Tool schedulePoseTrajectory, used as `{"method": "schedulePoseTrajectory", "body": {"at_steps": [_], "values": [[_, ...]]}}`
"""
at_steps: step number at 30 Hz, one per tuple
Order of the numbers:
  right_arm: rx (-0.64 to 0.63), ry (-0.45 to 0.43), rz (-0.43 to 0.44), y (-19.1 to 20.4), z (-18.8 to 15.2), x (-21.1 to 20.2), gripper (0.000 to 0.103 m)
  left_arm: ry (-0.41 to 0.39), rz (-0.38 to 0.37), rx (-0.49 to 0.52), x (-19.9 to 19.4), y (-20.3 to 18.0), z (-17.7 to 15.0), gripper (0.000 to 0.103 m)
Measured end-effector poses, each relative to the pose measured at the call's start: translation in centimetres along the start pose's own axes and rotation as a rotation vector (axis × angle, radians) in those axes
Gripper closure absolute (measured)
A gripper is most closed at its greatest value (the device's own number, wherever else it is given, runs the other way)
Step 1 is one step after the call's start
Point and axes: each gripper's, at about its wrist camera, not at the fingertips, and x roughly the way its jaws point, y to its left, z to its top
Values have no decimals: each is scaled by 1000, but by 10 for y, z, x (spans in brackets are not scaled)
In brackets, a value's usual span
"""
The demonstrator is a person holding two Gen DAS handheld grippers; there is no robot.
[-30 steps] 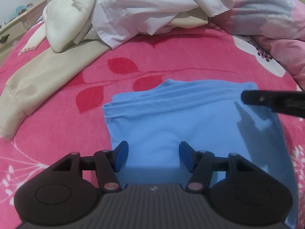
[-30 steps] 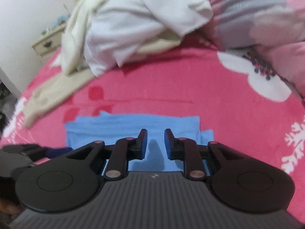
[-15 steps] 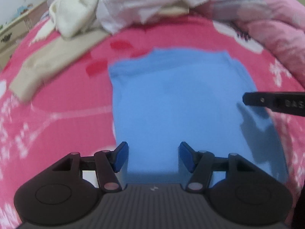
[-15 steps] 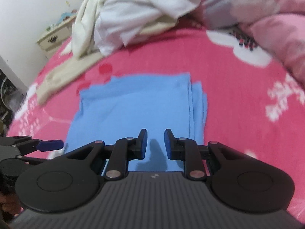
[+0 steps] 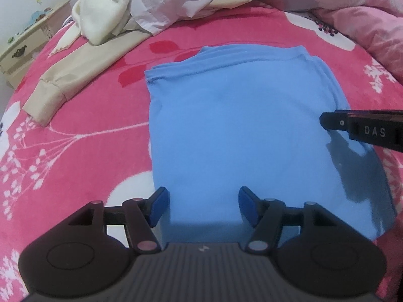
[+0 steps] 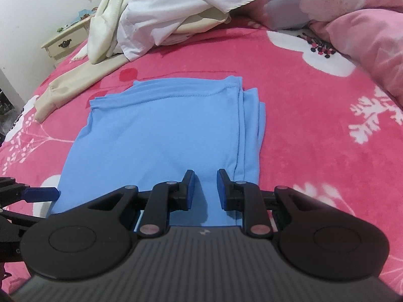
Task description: Fold clothes
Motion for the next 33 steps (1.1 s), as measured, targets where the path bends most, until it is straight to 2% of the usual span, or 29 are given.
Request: {"method": "schedulePoseTrajectory", "body": {"at_steps": [14, 20, 23, 25, 27, 29, 30, 31, 32, 33], "values": [[29, 10, 34, -5, 1, 1, 83, -21, 97, 42, 1, -11, 0, 22], [26, 10, 50, -5, 1, 0, 76, -55, 154, 38, 0, -12, -5, 12], [29, 9, 69, -6, 1, 0, 69, -73, 173, 24, -1, -12, -8, 8], [38, 6, 90, -7, 2, -1, 62, -84, 163, 4, -4, -7, -10, 8], [45, -12, 102, -7, 4, -7, 61, -96, 134, -16, -10, 1, -12, 8], [28, -72, 107, -7, 6, -24, 59, -104, 93, -47, -18, 17, -13, 8], [16, -109, 100, -8, 8, -35, 53, -110, 73, -69, -23, 27, -15, 8], [17, -148, 87, -10, 9, -47, 42, -116, 51, -94, -29, 37, -18, 7], [29, -185, 73, -14, 9, -59, 35, -121, 24, -118, -35, 46, -23, 7], [41, -223, 59, -18, 9, -71, 21, -125, -6, -142, -40, 55, -28, 5]]}}
